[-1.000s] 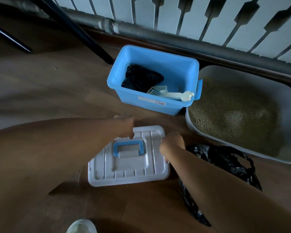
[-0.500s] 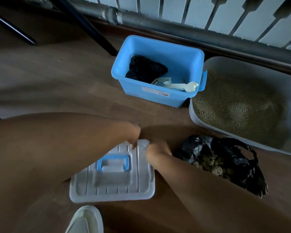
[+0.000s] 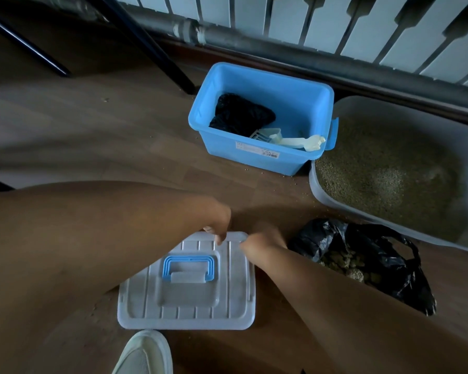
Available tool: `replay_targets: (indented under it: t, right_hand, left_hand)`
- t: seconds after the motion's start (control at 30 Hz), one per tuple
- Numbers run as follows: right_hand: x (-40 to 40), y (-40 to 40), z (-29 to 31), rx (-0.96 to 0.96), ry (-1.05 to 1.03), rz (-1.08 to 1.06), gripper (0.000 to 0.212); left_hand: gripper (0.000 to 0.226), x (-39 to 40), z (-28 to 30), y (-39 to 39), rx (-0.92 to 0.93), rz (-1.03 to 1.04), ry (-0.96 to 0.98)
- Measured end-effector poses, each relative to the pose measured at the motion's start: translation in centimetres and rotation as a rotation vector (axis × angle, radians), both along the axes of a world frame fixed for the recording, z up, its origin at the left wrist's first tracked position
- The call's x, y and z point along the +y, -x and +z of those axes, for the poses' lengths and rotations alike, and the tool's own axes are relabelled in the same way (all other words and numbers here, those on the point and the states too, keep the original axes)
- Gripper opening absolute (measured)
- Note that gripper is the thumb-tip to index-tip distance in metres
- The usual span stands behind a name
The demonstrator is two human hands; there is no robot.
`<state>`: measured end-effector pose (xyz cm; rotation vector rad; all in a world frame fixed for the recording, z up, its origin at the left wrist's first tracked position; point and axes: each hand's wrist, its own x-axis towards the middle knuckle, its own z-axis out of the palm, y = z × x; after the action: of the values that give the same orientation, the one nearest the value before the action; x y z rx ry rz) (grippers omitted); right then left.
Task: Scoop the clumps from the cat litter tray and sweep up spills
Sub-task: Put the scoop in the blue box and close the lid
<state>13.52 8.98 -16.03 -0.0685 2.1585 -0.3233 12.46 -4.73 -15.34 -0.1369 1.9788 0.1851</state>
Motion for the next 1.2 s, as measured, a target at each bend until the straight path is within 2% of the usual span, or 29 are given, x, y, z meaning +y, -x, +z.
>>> replay_targets:
  t: [0.13,0.23,0.33,0.47,0.57,0.63,0.73,0.8,0.87,1.0,1.07,1.13,1.2]
  right_hand:
    - [-0.4,-0.2,0.9,0.019,0.032,0.008,0.028]
    - [-0.5,1.0,1.8,0.036,0.232,-0.208,0.036]
    - [-0.5,3.7,3.4,0.053,0.458,-0.284,0.034]
    - [-1.1,6.7,5.8,0.131,0.675,-0.400,0.034]
    - [-1.0,8.1,6.8,0.065,0.779,-0.485,0.032]
    - [-0.4,8.7,7.5,0.007,0.846,-0.506,0.018]
    - [0.5,9.7,8.4,-0.108,0.911,-0.597,0.027]
    - [0.9,10.4,9.2,-0.188,0.970,-0.697,0.021]
    - [1.3,11.9,10.0,-0.179,1.012,-0.763,0.008]
    - [3.1,15.4,11.3,0.043,0.976,-0.859,0.020]
    - [4.2,16.9,11.6,0.148,0.924,-0.900,0.019]
    - [5.0,18.2,11.4,0.184,0.917,-0.951,0.011]
    - [5.5,19.1,11.0,0.176,0.943,-0.998,0.007]
  left_hand:
    - [0.053,0.1,0.9,0.5,-0.017,-0.038,0.043]
    - [0.054,-0.6,2.1,2.0,-0.006,-0.102,0.125]
    - [0.046,-1.5,4.8,4.2,0.083,-0.131,0.144]
    - [0.043,-2.3,10.1,7.9,0.121,-0.039,0.195]
    - [0.046,-1.9,13.4,9.9,0.130,0.027,0.181]
    - [0.036,-1.1,15.3,10.8,0.164,-0.016,0.232]
    - [0.011,0.1,17.2,12.1,0.226,-0.111,0.316]
    - [0.004,0.7,17.8,12.8,0.265,-0.141,0.347]
    - [0.007,1.2,18.1,13.9,0.377,-0.150,0.325]
    - [0.017,1.4,17.8,15.1,0.807,-0.015,0.144]
    - [0.032,1.3,17.1,15.2,0.963,0.051,0.077]
    - [0.051,1.7,16.0,14.9,0.984,0.046,0.058]
    - [0.060,2.4,14.6,14.3,0.923,-0.006,0.068]
